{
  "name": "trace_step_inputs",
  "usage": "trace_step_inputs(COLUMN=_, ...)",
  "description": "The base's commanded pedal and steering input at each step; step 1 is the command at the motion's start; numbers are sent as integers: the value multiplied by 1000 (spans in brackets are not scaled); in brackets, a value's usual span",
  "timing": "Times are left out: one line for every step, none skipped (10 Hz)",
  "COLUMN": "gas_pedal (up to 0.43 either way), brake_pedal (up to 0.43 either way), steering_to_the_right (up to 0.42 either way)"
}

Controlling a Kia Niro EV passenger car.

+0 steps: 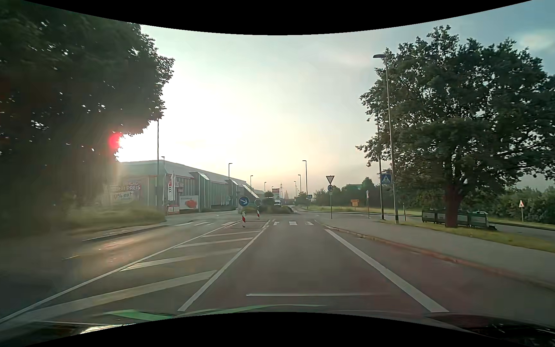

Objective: Follow the waypoints while adhering to traffic rules and regulations

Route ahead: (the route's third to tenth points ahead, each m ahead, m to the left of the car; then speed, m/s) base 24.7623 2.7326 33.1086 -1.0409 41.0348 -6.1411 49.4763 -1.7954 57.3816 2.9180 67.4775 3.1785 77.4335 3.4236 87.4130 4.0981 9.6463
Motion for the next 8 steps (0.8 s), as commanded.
trace_step_inputs(gas_pedal=0, brake_pedal=250, steering_to_the_right=3)
trace_step_inputs(gas_pedal=0, brake_pedal=250, steering_to_the_right=3)
trace_step_inputs(gas_pedal=0, brake_pedal=250, steering_to_the_right=3)
trace_step_inputs(gas_pedal=0, brake_pedal=250, steering_to_the_right=2)
trace_step_inputs(gas_pedal=0, brake_pedal=250, steering_to_the_right=2)
trace_step_inputs(gas_pedal=0, brake_pedal=250, steering_to_the_right=3)
trace_step_inputs(gas_pedal=0, brake_pedal=250, steering_to_the_right=3)
trace_step_inputs(gas_pedal=0, brake_pedal=250, steering_to_the_right=2)
